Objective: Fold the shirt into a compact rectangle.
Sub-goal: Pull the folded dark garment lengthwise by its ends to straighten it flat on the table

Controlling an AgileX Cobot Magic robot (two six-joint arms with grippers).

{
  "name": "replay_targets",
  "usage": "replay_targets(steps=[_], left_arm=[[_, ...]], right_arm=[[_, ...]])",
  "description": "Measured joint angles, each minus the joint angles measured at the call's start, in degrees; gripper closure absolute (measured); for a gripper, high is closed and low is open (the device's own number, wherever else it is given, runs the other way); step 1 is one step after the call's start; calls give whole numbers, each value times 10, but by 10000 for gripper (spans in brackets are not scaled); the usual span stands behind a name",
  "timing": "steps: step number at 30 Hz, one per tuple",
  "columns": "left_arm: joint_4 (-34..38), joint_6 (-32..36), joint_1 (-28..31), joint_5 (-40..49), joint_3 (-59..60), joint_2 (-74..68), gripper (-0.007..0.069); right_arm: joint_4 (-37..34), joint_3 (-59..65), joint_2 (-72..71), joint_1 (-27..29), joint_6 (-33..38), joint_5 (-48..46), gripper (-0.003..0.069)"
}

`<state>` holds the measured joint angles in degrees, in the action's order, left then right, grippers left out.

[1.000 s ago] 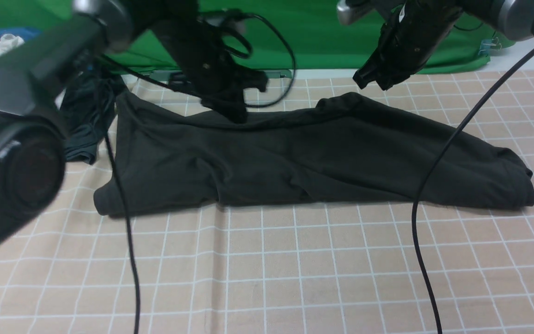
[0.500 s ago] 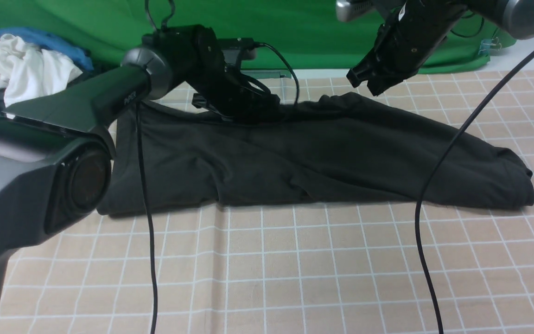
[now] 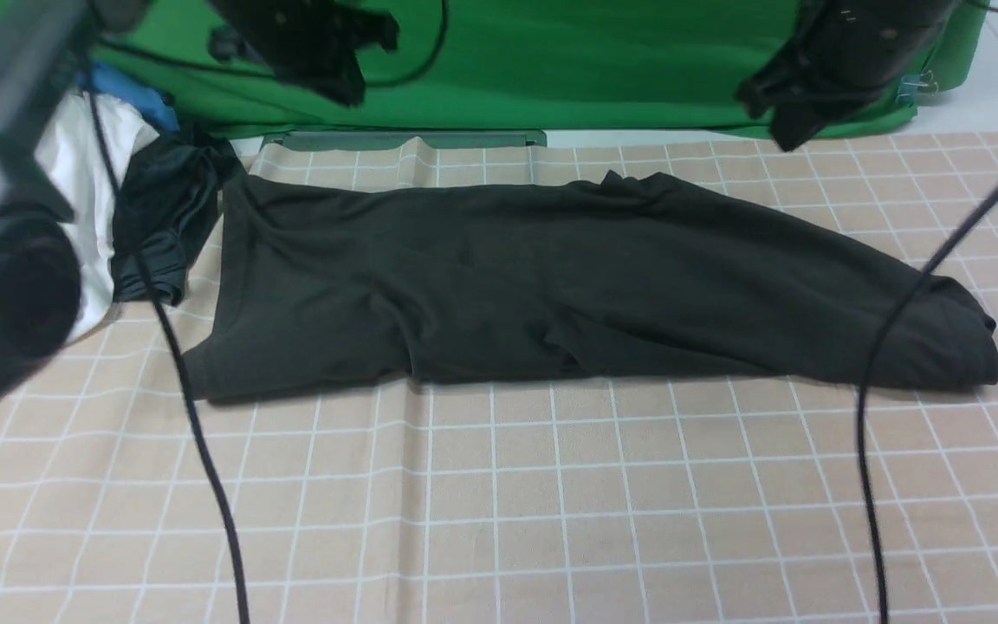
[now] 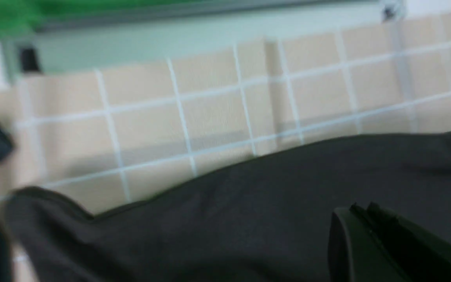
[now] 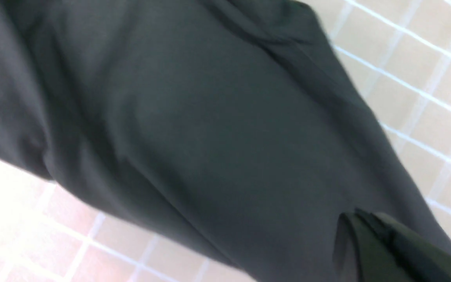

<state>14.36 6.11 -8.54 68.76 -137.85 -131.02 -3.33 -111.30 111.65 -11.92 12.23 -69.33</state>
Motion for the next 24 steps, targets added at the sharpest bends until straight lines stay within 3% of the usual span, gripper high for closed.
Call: replay_targets(steps=[5,9,12,18,20,24], left_arm=[[-47,-2,1,1,172,150,606],[-113,-39,3,8,391,273,606],[-120,-68,4,3,546,348,606],[-120,-81,5,-156,744,421,595],[-125,-92,7,-191,764,421,573],[-144,-119,16,-277,790,396,418]], right_arm=[[0,97,-53,66,0,-3,623],[0,172,-72,113,0,-5,623],[-5,213,-75,128,0,-5,623],[-52,243,-75,128,6,30,623],[-60,243,-75,128,12,35,623],[-76,243,-75,128,23,44,623]])
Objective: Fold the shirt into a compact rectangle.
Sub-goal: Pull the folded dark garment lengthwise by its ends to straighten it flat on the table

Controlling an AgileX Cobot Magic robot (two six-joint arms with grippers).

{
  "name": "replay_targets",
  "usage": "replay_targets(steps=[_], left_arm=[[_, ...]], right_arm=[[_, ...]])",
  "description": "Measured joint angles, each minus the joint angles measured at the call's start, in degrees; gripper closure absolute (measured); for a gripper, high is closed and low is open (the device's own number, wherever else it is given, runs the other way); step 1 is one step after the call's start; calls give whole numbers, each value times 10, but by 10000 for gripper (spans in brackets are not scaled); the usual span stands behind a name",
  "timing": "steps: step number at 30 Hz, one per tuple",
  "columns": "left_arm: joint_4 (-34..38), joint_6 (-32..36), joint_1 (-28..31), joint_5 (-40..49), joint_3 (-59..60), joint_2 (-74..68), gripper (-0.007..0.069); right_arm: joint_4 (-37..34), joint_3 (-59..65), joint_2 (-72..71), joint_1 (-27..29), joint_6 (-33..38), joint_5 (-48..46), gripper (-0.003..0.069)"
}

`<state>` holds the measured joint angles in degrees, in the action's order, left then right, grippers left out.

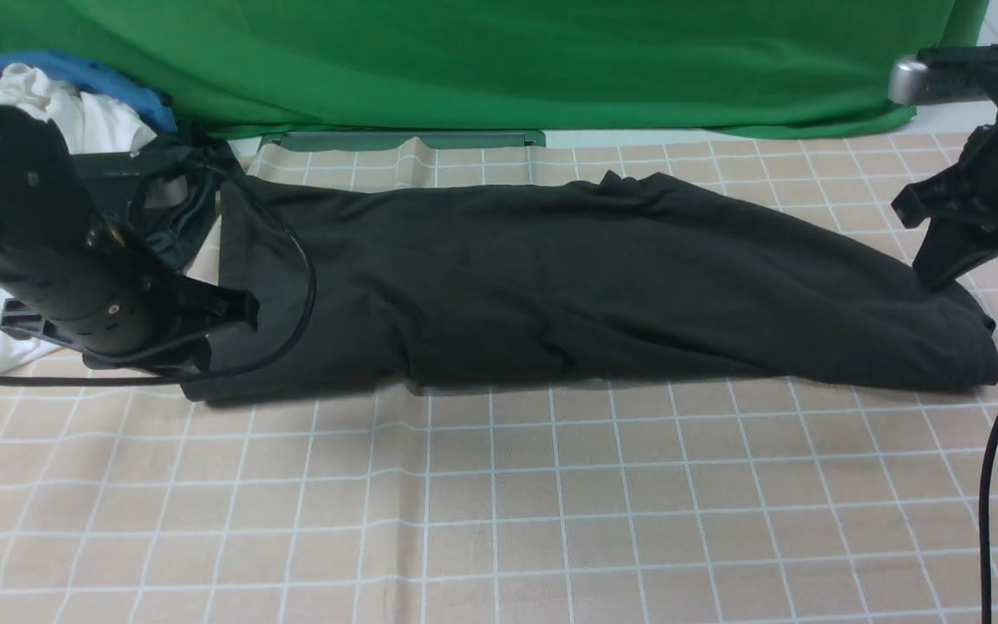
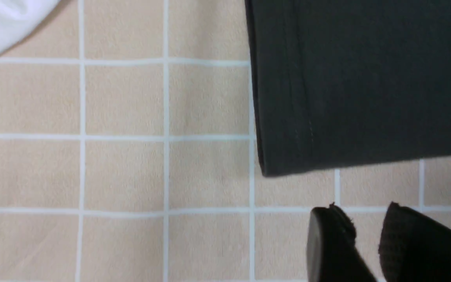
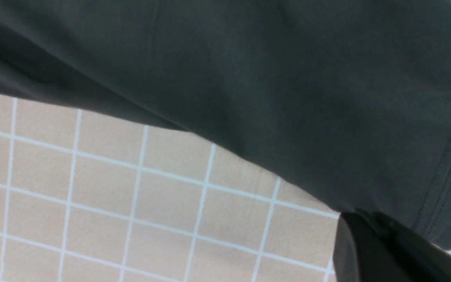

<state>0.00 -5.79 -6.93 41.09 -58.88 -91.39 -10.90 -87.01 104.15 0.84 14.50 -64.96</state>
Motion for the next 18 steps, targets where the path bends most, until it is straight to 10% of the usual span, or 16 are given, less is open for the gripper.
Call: replay_targets(steps=[9,18], left_arm=[[0,-3,0,-109,3,-86,27],[25,-3,0,-131,2,-134,82]], right_arm=[[-2,0,0,0,5,1,616],[-2,0,0,0,10,1,615]])
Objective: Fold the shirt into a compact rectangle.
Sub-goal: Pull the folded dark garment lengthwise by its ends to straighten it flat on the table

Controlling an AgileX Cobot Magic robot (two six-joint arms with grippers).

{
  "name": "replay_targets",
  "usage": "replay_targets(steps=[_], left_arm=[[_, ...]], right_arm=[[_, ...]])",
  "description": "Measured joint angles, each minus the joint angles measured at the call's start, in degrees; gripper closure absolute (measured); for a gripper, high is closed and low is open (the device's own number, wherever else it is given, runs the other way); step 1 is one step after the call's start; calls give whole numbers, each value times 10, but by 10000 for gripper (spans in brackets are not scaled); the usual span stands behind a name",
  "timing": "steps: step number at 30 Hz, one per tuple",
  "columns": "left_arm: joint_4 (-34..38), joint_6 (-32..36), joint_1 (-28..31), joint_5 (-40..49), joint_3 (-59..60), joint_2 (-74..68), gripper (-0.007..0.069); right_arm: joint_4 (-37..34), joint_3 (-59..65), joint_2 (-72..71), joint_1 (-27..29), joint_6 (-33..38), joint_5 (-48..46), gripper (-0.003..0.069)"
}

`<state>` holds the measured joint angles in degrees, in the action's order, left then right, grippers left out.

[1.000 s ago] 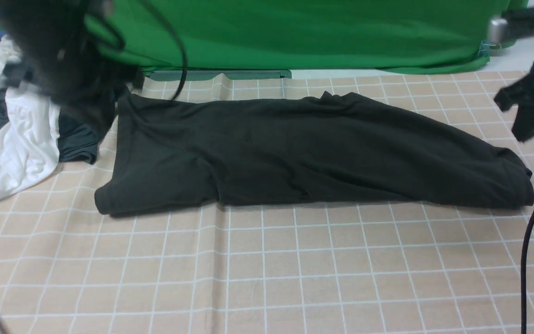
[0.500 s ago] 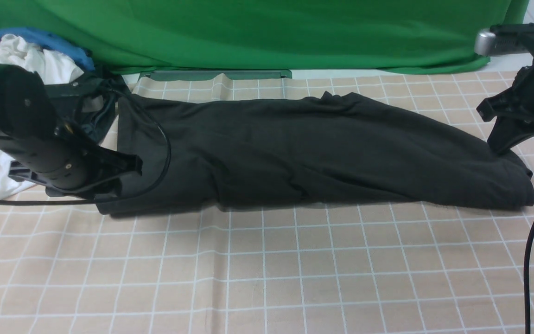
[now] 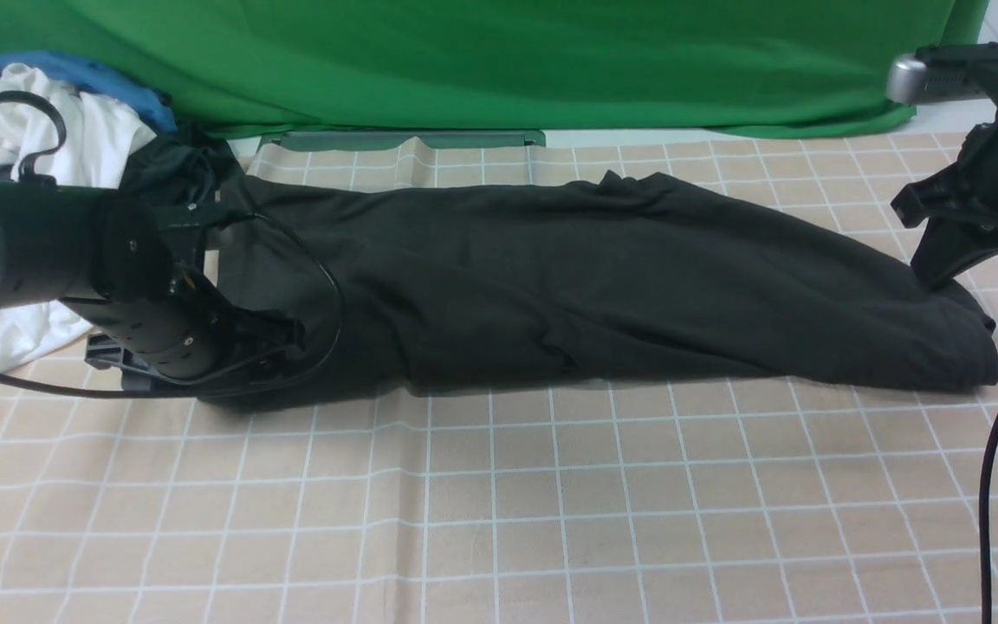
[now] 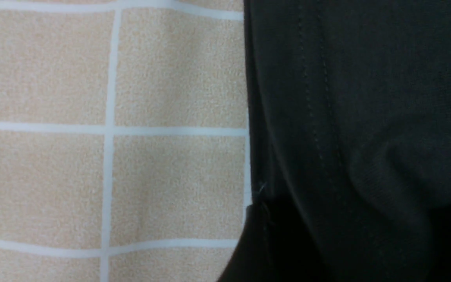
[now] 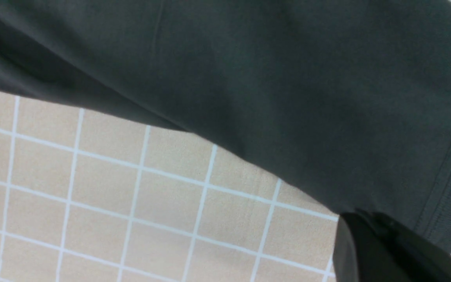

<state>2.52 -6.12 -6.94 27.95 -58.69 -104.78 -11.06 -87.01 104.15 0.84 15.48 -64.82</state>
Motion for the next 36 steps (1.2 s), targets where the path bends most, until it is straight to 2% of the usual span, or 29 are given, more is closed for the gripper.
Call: replay_targets(steps=[1,8,10,14,20,24,30,33,36], left_arm=[[1,0,0,0,0,-1,103],[18,11,0,6,-9,-4,507],[12,21,0,21,-12,1,556],[2,23,0,58,-12,26,553],[-2,28,0,70,-12,88,553],[-3,28,0,82,-12,123,553],[-18,28,0,127,-12,145,553],[-39,28,0,142,-11,145,553],[-44,28,0,142,-11,145,553]], right_arm=[[0,0,0,0,1,0,613],[2,0,0,0,13,0,552],[3,0,-4,0,13,-7,537],[7,0,-50,0,14,-6,532],[7,0,-200,0,8,86,556],[14,0,-269,0,0,108,561],[44,16,-264,0,-18,49,561],[78,55,-233,11,-50,44,560],[82,81,-198,31,-78,52,540]])
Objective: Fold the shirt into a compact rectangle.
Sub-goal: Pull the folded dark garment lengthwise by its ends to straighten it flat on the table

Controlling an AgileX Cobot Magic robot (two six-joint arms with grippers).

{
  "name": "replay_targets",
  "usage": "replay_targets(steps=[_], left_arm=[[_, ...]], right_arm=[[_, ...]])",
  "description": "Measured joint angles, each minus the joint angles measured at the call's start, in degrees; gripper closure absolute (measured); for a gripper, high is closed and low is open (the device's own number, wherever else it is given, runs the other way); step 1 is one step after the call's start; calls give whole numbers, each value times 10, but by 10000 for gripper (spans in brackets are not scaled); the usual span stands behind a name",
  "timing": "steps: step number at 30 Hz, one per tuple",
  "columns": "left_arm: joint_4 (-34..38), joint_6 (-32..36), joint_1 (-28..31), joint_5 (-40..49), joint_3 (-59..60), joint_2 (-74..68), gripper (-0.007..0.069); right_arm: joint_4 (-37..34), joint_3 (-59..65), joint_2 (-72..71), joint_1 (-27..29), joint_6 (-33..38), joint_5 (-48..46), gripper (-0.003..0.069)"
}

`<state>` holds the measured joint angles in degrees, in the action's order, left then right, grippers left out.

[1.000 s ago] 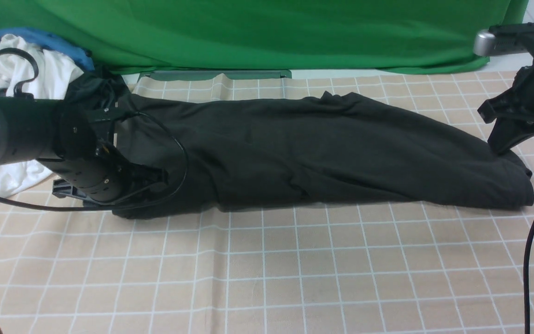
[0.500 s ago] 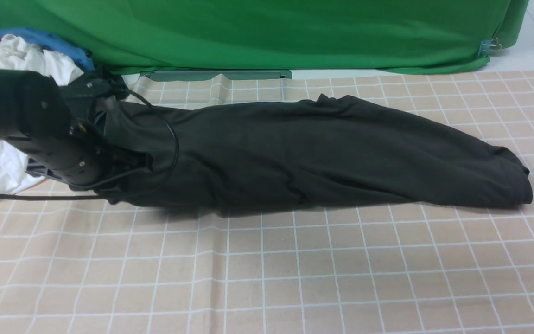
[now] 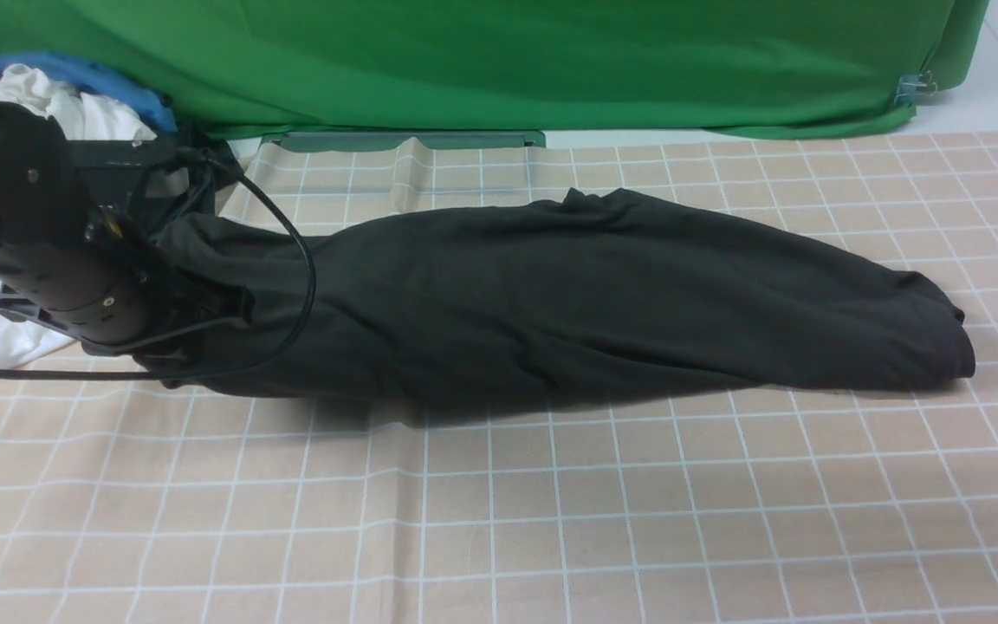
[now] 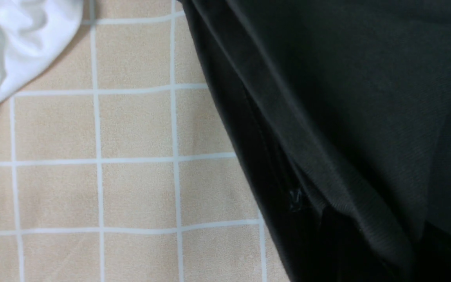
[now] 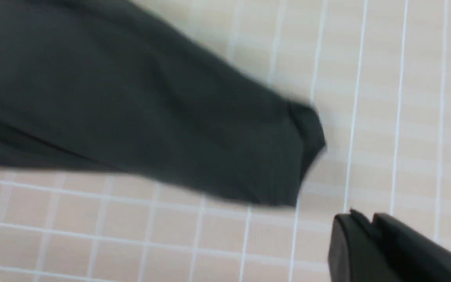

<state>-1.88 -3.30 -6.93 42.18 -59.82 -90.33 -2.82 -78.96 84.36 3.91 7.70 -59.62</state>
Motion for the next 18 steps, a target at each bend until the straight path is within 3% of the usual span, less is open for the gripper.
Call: replay_targets(steps=[2,8,10,13,18], left_arm=[[-3,0,0,0,0,0,553],[-4,-1,0,-1,0,0,553],[-4,-1,0,-3,0,0,553],[-5,-1,0,-4,0,0,553],[-5,-1,0,-9,0,0,553]], right_arm=[[0,9,29,12,-5,4,503],[-13,11,149,28,-6,31,196],[-21,11,184,28,-4,45,125],[-40,11,226,28,4,62,88],[-115,12,282,28,53,88,102]])
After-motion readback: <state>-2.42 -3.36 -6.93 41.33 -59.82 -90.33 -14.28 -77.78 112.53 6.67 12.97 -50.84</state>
